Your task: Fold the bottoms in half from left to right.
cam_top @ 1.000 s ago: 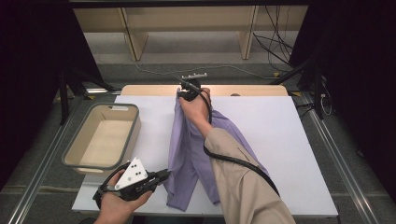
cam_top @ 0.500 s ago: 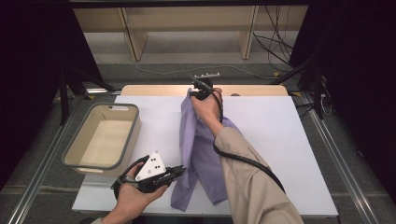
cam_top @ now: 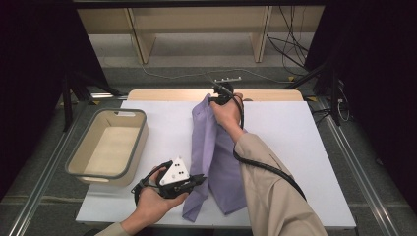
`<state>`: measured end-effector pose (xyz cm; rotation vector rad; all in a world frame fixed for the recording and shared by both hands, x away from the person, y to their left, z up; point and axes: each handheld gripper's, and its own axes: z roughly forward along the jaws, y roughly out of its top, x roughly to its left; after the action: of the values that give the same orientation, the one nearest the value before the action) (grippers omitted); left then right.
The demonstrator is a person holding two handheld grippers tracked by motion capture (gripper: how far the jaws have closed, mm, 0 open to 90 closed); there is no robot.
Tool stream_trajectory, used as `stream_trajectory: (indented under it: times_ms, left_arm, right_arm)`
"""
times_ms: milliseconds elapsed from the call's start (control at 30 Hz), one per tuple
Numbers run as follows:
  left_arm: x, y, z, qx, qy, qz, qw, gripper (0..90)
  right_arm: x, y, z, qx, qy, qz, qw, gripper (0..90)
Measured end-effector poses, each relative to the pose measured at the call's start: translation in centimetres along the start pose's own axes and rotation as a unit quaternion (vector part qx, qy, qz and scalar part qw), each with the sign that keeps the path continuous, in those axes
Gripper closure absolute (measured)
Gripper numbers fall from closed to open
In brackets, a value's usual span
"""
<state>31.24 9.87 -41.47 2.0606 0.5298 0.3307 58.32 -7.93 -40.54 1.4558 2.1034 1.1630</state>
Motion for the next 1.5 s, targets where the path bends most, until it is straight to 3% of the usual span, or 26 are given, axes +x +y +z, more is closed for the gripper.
stream_trajectory:
  times_ms: [667, 933, 1033, 1133, 1233, 1333, 1500]
  left_arm:
    - [-0.3, 1.1, 2.9, 0.018, -0.023, 0.015, 0.9995, 88.8]
    - [0.0, 1.8, 4.1, 0.027, -0.030, 0.025, 0.9989, 88.8]
    - [0.2, 1.6, 5.6, 0.042, -0.042, 0.035, 0.9977, 88.7]
    - [0.7, 1.1, 7.6, 0.071, -0.054, 0.030, 0.9956, 88.5]
    - [0.6, 0.7, 9.1, 0.088, -0.067, 0.021, 0.9937, 88.2]
    - [-0.1, 0.7, 9.6, 0.094, -0.071, 0.034, 0.9924, 86.2]
    - [-1.1, 0.8, 9.4, 0.099, -0.081, 0.043, 0.9908, 72.6]
  right_arm:
    - [-1.9, -0.8, 0.0, 0.010, -0.016, 0.009, 0.9998, 86.9]
    - [-2.5, -0.8, 0.0, 0.007, -0.022, -0.002, 0.9997, 86.2]
    - [-2.8, -1.5, 0.6, 0.028, -0.038, -0.024, 0.9986, 79.4]
    - [-3.1, -2.6, 1.2, 0.059, -0.047, -0.043, 0.9962, 68.8]
    - [-3.7, -3.3, 0.8, 0.074, -0.047, -0.041, 0.9953, 61.3]
    - [-4.2, -3.6, -0.1, 0.078, -0.046, -0.041, 0.9950, 57.5]
    - [-4.8, -4.2, -2.7, 0.082, -0.024, -0.040, 0.9955, 52.5]
